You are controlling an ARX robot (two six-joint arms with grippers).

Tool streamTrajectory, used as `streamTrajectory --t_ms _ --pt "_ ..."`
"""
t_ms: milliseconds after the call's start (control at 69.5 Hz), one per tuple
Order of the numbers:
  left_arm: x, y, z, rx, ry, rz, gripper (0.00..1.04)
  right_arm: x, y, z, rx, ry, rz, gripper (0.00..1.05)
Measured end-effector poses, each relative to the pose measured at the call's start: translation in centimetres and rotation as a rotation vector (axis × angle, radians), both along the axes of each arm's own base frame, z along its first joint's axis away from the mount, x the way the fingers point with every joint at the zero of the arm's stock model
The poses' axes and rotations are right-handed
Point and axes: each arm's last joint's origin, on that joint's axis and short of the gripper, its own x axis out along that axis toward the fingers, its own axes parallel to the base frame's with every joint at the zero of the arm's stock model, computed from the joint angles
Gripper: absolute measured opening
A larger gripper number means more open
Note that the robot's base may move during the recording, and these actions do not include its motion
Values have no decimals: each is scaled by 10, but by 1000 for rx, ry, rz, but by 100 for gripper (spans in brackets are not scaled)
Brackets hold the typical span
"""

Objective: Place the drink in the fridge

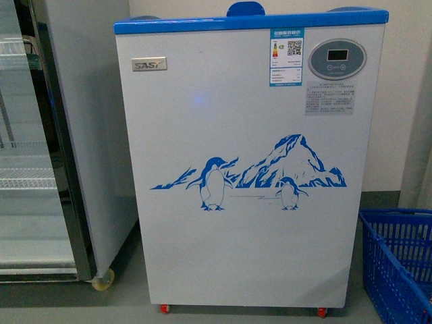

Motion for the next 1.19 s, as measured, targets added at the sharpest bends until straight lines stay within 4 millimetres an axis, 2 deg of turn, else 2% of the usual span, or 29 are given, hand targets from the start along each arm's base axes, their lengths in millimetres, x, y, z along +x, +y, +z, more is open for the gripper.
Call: streamTrajectory --t_ms 1195 --pt "0 0 0 0 0 0 97 0 0 0 0 0 0 98"
